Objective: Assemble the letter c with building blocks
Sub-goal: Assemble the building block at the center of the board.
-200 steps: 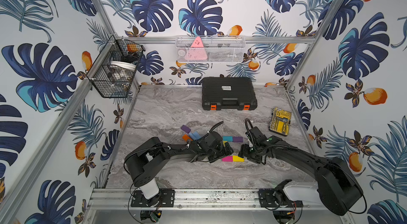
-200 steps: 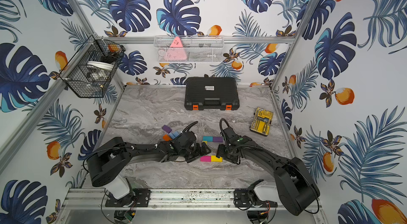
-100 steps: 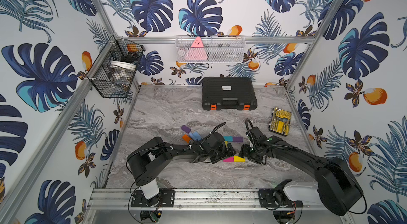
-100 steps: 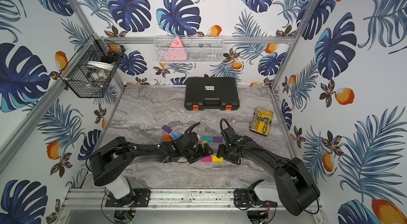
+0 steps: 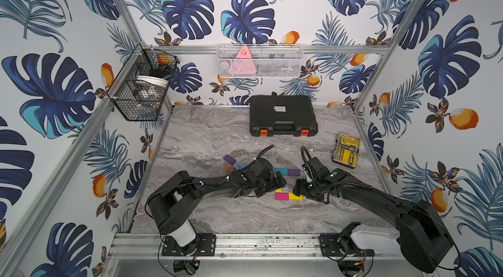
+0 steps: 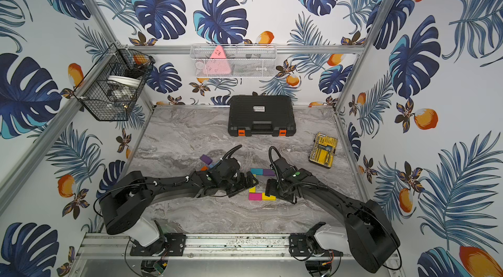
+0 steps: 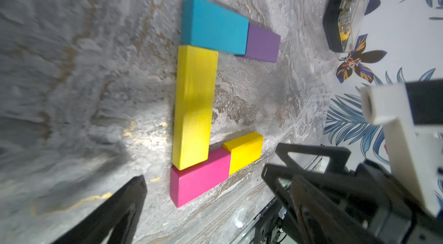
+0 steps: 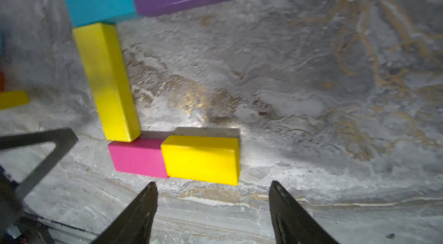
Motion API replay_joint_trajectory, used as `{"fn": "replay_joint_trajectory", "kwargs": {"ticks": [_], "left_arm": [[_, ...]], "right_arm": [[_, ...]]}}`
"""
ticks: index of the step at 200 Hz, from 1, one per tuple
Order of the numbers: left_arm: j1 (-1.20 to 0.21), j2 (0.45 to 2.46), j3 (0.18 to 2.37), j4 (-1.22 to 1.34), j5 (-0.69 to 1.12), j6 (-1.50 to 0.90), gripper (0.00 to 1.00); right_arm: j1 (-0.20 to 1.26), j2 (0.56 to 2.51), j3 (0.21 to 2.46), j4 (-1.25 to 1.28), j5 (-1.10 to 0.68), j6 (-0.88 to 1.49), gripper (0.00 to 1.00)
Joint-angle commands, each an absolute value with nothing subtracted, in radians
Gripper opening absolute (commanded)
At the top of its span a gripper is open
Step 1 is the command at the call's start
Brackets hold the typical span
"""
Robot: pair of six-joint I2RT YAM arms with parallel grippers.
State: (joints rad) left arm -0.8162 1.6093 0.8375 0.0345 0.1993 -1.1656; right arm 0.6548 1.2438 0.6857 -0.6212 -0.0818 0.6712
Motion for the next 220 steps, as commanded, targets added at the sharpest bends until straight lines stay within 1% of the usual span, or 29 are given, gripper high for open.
{"fn": "replay_joint_trajectory", "kwargs": {"ticks": [1,37,60,91,150,220], "left_arm": [[-0.757,1.576,0.837,-0.013,0.204,-1.118,0.99],[-0.618,1.514,0.842,-0.078,0.243,-1.057,0.99],[-0.549,1.487,0.841,-0.102,0.267,-1.033,0.99],[-0.491,1.461,0.825,-0.109,0.287,-1.026,0.99],[-0.453,1.438,0.802,-0.105,0.303,-1.027,0.99],[-0.451,1.437,0.791,-0.088,0.311,-1.033,0.99]], "right_arm": [[0.752,1.255,0.717,-0.699,0.051,0.666,0.78],[0.901,1.313,0.730,-0.720,0.168,0.712,0.83],[0.967,1.350,0.749,-0.722,0.212,0.723,0.86],[1.025,1.412,0.788,-0.726,0.256,0.729,0.90],[1.043,1.493,0.832,-0.728,0.301,0.724,0.92],[1.043,1.529,0.844,-0.710,0.295,0.722,0.92]]}}
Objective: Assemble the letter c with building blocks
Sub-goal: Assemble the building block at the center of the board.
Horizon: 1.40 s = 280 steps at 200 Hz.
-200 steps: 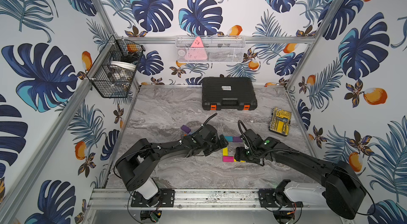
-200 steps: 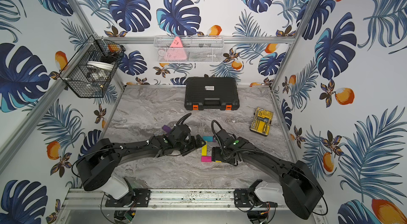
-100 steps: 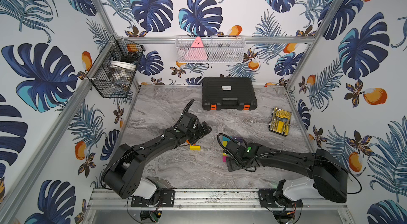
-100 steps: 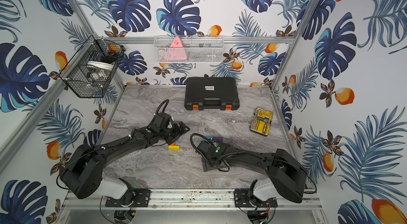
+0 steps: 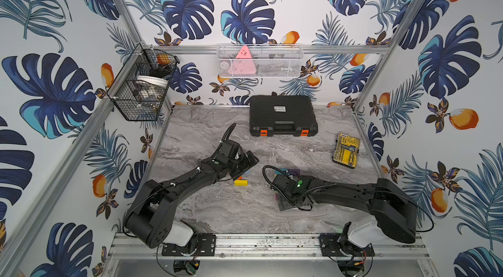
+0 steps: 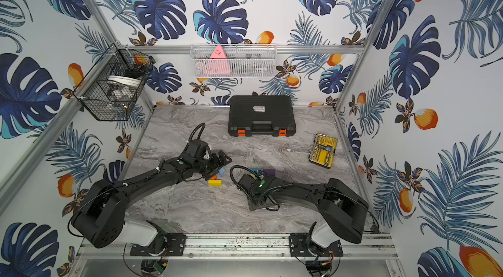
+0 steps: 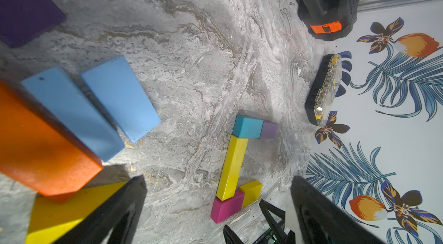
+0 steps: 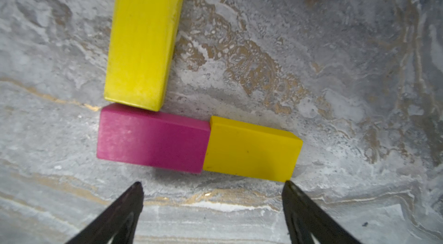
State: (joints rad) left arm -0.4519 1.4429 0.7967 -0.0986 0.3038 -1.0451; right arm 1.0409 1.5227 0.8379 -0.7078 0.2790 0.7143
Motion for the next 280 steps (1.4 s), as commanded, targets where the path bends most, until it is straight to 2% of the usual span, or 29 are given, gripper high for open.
{"fn": "replay_joint_trajectory", "kwargs": {"ticks": [1,280], "left_arm": [[-0.451,1.438,0.790,-0.089,0.311,-1.032,0.99],[-0.450,1.434,0.760,-0.053,0.311,-1.052,0.99]], "right_arm": [[1.043,1.530,0.844,-0.710,0.295,0.722,0.92],[1.017,1.563,0.864,-0.699,0.307,0.710,0.92]]}}
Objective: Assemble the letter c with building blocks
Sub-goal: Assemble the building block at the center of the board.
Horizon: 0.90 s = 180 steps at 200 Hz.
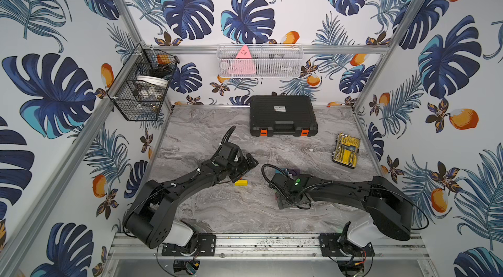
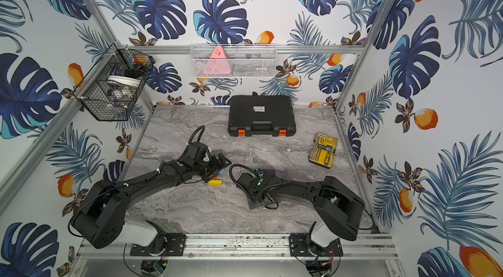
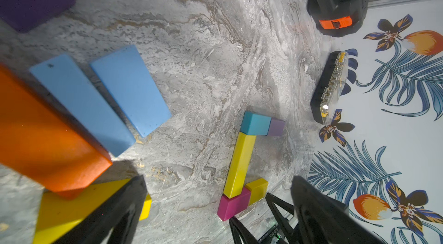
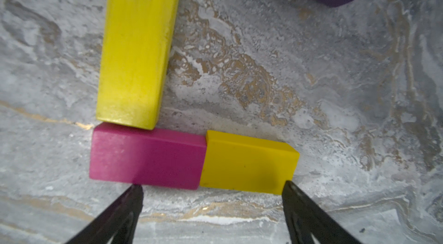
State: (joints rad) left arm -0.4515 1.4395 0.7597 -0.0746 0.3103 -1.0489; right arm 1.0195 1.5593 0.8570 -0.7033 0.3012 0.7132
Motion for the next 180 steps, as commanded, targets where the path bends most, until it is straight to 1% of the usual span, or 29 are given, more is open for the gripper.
{"fn": "replay_joint_trajectory", "kwargs": {"ticks": [1,86,123,158,180], "left_arm": [[-0.450,1.433,0.760,-0.053,0.311,-1.052,0.99],[-0.451,1.437,0.755,-0.046,0.313,-1.055,0.99],[-0.450,1.425,0.762,-0.060,0.319,-1.048,0.99],[-0.425,1.421,0.836,-0.173,0.309,-0.967,0.99],[-0.353,1.421,0.896,-0.255,0.311,-0.901,0.99]], "right_arm": [[1.017,1.563,0.864,-0.699,0.307,0.710,0.92],[1.009,1.559,0.861,-0.696,0.301,0.706,0.92],[1.008,1.506,0.875,-0.717,0.279,0.708,0.92],[1.003,1.471,0.953,-0.742,0.246,0.697,0.92],[0.986,1.485,1.037,-0.724,0.189,0.674,0.92]]}}
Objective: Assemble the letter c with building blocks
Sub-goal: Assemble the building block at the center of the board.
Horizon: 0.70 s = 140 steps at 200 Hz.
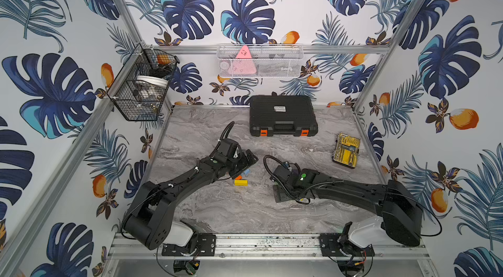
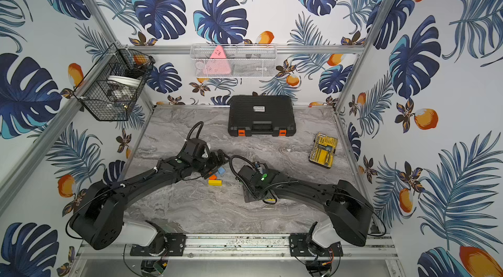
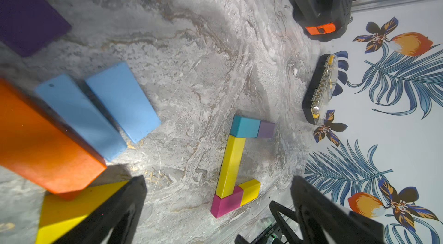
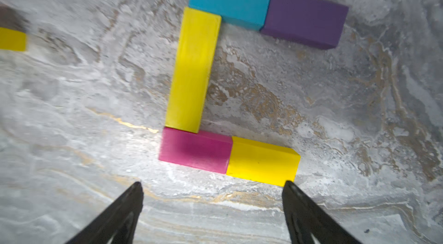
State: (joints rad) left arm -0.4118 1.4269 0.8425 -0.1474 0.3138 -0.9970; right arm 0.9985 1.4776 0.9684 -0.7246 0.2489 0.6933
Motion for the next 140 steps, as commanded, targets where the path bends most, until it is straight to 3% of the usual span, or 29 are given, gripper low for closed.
{"fn": "replay_joint_trajectory", "kwargs": {"ticks": [1,45,83,140], "left_arm": [[-0.349,1.421,0.899,-0.259,0.311,-0.898,0.99],[-0.111,1.439,0.975,-0.355,0.379,-0.803,0.99],[0.038,1.441,0.948,-0.350,0.466,-0.786,0.99],[0.095,1.486,0.940,-0.323,0.550,-0.785,0.99]], "right_arm": [[0.984,1.488,1.040,-0.723,0.187,0.674,0.92],[0.952,1.658,1.251,-0.644,0.027,0.616,0.92],[0.929,1.881,1.474,-0.678,0.006,0.567,0.88],[0.894,2.084,1.635,-0.716,-0.045,0.551,0.73]]}}
